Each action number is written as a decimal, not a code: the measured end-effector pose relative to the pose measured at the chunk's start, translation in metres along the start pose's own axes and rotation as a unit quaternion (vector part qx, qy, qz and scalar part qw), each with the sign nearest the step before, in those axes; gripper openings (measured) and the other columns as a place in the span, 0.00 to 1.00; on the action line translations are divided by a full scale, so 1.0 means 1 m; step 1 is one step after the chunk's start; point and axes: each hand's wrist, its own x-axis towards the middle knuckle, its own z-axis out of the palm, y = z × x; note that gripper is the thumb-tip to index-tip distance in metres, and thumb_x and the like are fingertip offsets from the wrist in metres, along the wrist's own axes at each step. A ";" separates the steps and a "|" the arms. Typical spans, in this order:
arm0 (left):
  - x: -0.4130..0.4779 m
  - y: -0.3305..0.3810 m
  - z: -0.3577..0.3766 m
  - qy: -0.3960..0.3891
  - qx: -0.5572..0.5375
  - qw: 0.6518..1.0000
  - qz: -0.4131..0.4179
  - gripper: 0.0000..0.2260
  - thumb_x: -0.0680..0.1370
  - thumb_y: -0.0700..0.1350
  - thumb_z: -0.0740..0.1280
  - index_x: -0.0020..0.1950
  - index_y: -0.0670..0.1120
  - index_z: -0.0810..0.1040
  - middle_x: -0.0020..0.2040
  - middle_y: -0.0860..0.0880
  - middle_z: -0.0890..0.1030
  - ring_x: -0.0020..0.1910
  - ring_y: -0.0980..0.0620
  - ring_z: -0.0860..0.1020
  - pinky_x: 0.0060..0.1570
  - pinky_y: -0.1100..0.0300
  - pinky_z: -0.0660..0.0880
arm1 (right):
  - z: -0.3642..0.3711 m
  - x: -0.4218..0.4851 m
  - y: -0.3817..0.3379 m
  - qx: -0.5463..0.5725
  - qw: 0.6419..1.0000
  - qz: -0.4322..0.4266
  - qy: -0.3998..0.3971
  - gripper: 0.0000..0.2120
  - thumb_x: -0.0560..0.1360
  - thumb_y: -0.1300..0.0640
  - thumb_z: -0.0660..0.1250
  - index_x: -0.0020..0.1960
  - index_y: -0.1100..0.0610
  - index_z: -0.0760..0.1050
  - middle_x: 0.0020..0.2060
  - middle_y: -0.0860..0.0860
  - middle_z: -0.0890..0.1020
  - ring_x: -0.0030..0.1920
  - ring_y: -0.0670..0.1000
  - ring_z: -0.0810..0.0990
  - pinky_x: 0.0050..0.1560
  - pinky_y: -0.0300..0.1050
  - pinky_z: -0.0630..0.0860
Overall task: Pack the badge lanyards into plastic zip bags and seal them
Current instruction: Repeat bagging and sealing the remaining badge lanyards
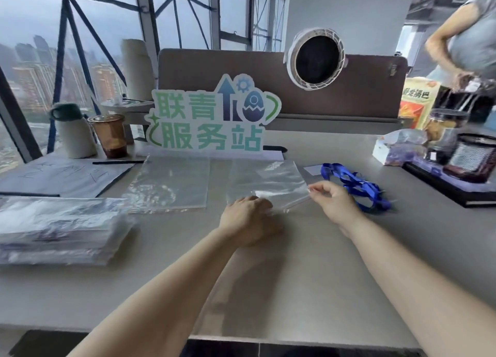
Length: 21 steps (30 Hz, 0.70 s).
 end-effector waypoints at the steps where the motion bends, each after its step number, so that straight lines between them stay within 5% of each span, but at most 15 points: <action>1: 0.006 0.008 0.005 0.002 0.000 1.000 -0.002 0.23 0.72 0.64 0.66 0.64 0.58 0.72 0.65 0.54 0.74 0.63 0.49 0.73 0.61 0.56 0.68 | -0.003 0.003 0.003 0.020 1.000 0.015 0.006 0.03 0.76 0.56 0.66 0.49 0.54 0.77 0.45 0.49 0.78 0.50 0.47 0.74 0.48 0.40 0.69; 5: 0.022 0.023 0.025 0.054 -0.003 0.998 -0.009 0.16 0.74 0.62 0.63 0.58 0.58 0.77 0.60 0.55 0.77 0.61 0.50 0.73 0.59 0.56 0.67 | -0.010 0.011 0.023 0.071 0.996 0.039 0.048 0.02 0.76 0.56 0.67 0.44 0.50 0.76 0.43 0.45 0.79 0.50 0.48 0.76 0.57 0.47 0.72; 9: 0.033 0.013 0.029 0.058 -0.038 0.997 -0.013 0.12 0.75 0.60 0.64 0.52 0.57 0.81 0.56 0.56 0.77 0.59 0.51 0.72 0.55 0.58 0.70 | -0.015 0.015 0.037 0.150 0.982 0.049 0.105 0.10 0.74 0.58 0.69 0.53 0.51 0.74 0.52 0.50 0.78 0.45 0.44 0.79 0.56 0.48 0.77; 13: 0.034 0.004 0.030 0.037 -0.054 0.998 0.005 0.10 0.75 0.58 0.65 0.52 0.57 0.81 0.57 0.57 0.78 0.58 0.52 0.74 0.53 0.59 0.73 | -0.015 0.015 0.043 0.090 0.990 0.052 0.092 0.13 0.70 0.57 0.73 0.51 0.48 0.73 0.50 0.46 0.79 0.52 0.52 0.80 0.60 0.56 0.75; 18: 0.030 0.012 0.023 0.017 -0.049 0.999 0.010 0.06 0.75 0.53 0.66 0.51 0.58 0.81 0.54 0.58 0.79 0.54 0.52 0.77 0.49 0.56 0.76 | -0.009 0.011 0.038 0.089 0.993 0.027 0.069 0.16 0.70 0.60 0.73 0.53 0.49 0.71 0.49 0.46 0.80 0.50 0.49 0.78 0.58 0.49 0.76; 21: 0.028 0.015 0.022 0.029 0.003 1.000 0.010 0.06 0.77 0.52 0.64 0.50 0.57 0.80 0.54 0.57 0.79 0.53 0.51 0.77 0.46 0.57 0.75 | -0.007 0.007 0.034 0.209 0.974 0.039 0.081 0.18 0.71 0.63 0.71 0.57 0.53 0.70 0.58 0.51 0.77 0.55 0.50 0.77 0.53 0.47 0.77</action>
